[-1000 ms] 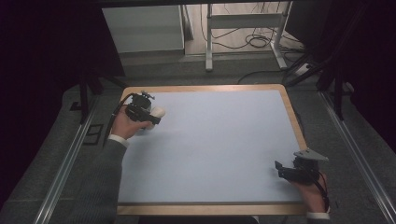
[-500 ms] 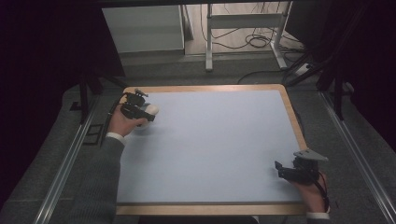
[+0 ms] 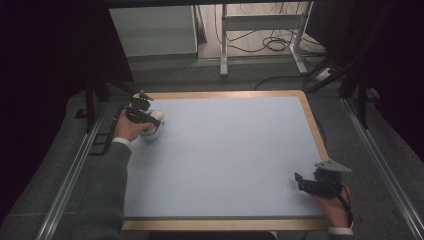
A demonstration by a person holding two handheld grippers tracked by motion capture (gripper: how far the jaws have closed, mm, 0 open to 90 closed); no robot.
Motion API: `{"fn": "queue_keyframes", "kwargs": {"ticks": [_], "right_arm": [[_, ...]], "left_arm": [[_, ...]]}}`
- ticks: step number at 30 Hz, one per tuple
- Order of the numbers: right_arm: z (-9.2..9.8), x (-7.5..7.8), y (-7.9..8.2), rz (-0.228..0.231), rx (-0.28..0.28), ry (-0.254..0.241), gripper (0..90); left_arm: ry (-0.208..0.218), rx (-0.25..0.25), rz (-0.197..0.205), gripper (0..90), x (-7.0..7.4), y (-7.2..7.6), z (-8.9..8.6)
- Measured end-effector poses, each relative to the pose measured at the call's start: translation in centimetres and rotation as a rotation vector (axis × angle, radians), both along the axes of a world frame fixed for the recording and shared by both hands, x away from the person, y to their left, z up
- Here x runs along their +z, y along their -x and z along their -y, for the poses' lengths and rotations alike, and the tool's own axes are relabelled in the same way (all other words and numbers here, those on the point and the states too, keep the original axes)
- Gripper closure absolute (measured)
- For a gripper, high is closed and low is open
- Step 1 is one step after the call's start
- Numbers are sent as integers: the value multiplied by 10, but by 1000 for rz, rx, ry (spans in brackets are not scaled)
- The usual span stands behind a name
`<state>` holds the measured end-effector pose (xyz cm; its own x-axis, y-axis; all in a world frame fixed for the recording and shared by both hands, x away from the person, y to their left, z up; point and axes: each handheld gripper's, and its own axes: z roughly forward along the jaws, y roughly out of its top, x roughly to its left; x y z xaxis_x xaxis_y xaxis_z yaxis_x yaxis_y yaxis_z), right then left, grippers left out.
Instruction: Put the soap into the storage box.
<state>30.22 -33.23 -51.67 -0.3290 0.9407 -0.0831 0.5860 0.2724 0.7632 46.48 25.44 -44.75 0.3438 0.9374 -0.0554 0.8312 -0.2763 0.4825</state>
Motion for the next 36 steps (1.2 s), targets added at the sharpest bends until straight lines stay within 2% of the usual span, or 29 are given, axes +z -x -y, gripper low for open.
{"fn": "queue_keyframes", "kwargs": {"ticks": [9,24,26,32,35,36], "right_arm": [[1,1,0,3,-2,-3,109],[2,0,0,-1,-3,-1,109],[2,0,-1,-1,-3,-2,109],[1,0,0,0,1,2,109],[1,0,0,2,0,1,109],[1,0,0,3,0,1,109]], "left_arm": [[6,50,-11,496,-5,-11,-7],[-17,83,-49,493,-20,-21,-3],[-4,84,-28,475,-19,-20,-2],[30,48,47,421,1,-8,6],[33,19,68,395,7,-1,11],[47,-1,82,383,10,5,15]]}}
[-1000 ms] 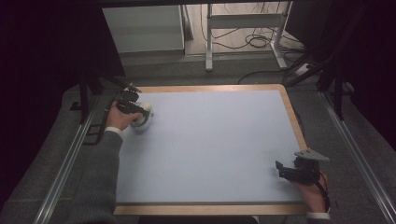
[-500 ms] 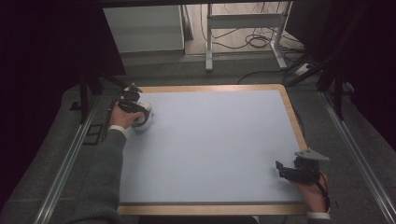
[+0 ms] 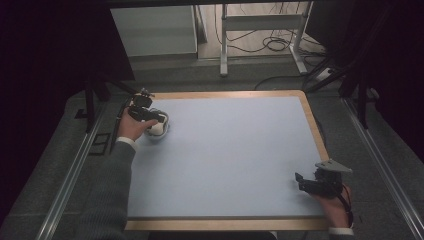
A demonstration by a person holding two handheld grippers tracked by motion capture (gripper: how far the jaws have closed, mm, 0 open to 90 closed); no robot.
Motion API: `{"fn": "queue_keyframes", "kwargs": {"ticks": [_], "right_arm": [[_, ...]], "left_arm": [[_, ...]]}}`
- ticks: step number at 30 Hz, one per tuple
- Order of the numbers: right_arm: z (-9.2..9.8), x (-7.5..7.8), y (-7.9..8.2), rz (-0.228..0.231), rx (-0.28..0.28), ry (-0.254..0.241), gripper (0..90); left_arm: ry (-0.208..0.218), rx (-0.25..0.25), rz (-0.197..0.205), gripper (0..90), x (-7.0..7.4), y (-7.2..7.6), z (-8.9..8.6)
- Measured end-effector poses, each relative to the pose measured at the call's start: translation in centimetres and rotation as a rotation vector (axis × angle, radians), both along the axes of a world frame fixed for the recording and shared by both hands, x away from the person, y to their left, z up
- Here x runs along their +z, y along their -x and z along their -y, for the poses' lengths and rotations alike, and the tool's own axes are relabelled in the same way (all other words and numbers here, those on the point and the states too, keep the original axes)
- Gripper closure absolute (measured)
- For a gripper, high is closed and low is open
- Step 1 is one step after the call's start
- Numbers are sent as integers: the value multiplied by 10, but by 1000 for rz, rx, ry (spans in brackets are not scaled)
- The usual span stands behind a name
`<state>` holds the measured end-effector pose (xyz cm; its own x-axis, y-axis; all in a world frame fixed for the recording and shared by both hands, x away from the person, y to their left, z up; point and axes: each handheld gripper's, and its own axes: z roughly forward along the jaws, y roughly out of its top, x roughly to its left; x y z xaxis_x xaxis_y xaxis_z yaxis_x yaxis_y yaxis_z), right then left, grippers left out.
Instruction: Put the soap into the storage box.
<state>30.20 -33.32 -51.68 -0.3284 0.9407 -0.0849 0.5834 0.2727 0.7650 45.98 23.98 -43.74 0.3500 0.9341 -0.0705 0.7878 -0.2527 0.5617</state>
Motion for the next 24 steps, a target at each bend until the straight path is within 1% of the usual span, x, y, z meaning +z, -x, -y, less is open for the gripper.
{"fn": "queue_keyframes", "kwargs": {"ticks": [1,6,9,10,11,15,16,19,20,23,24], "right_arm": [[0,0,0,0,0,0,109],[0,0,0,-1,0,0,109],[0,1,2,0,1,1,109],[0,1,3,1,-1,-1,109],[0,1,3,1,-1,-1,109],[1,2,3,5,-4,-6,109],[1,2,3,5,-4,-6,109],[0,1,3,3,-3,-1,109],[-1,1,3,3,1,2,109],[-2,1,3,2,5,5,109],[-3,1,3,3,5,5,109]], "left_arm": [[0,0,0,381,0,0,0],[38,-90,59,360,5,24,16],[57,-133,83,350,3,39,21],[79,-149,95,344,0,47,23],[79,-149,95,341,0,47,23],[104,-184,116,334,-8,67,25],[115,-192,126,333,-11,74,26],[124,-204,153,335,-21,93,31],[122,-212,157,333,-24,100,32],[145,-232,166,329,-33,115,33],[149,-238,179,329,-37,122,33]]}}
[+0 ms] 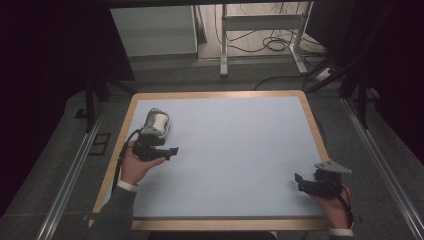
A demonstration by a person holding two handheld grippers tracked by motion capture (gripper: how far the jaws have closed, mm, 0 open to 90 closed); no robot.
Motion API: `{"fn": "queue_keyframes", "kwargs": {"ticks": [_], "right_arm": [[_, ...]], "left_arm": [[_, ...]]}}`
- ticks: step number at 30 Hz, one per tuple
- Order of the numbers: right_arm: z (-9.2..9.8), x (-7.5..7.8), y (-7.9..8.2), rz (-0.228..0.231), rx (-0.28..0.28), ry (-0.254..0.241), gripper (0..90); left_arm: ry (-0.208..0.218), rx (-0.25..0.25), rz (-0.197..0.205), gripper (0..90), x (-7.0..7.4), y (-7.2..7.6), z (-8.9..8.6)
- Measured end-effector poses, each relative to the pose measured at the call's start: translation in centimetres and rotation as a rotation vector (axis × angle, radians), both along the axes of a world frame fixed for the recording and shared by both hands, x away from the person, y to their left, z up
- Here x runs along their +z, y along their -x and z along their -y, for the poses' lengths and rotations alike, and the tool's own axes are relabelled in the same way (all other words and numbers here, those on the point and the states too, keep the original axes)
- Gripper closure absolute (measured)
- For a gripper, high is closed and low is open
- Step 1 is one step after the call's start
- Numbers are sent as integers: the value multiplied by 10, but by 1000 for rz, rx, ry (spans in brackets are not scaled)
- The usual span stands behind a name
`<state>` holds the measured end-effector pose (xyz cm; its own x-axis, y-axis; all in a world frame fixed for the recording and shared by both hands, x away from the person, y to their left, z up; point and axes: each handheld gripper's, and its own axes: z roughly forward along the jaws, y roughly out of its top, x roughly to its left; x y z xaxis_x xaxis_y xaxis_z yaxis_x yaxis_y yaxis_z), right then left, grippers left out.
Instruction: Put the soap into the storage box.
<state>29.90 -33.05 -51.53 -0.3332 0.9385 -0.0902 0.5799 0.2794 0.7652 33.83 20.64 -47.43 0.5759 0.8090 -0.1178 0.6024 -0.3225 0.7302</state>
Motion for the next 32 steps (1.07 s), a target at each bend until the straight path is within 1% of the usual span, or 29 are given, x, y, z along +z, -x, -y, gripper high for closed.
{"fn": "queue_keyframes", "kwargs": {"ticks": [2,5,7,9,11,13,15,16,18,22,27,30,31,32], "right_arm": [[-1,0,0,1,2,0,109],[-2,0,0,3,5,3,109],[-3,0,0,3,9,3,109],[-4,1,0,6,11,2,109],[-4,1,0,11,21,3,109],[-6,2,1,15,29,1,109],[-6,2,1,16,28,0,109],[-7,2,1,16,28,1,109],[-7,1,1,14,30,7,109],[-8,1,1,14,33,9,109],[-7,1,1,14,30,7,109],[-7,1,1,14,29,9,109],[-7,1,1,13,29,8,109],[-7,1,1,14,29,9,109]], "left_arm": [[3,-14,12,331,-7,10,0],[28,-29,12,328,-17,22,-1],[36,-37,3,325,-22,27,-2],[26,-39,-5,319,-28,32,-3],[34,-36,-20,316,-34,38,-5],[29,-35,-28,316,-39,42,-5],[7,-37,-37,310,-39,43,-6],[12,-26,-30,309,-39,44,-7],[37,-16,-29,311,-38,45,-8],[31,-15,-25,311,-39,46,-7],[39,-13,-19,314,-38,46,-8],[33,-21,-30,307,-40,44,-8],[25,-18,-29,304,-41,44,-8],[27,-13,-26,305,-41,44,-8]]}}
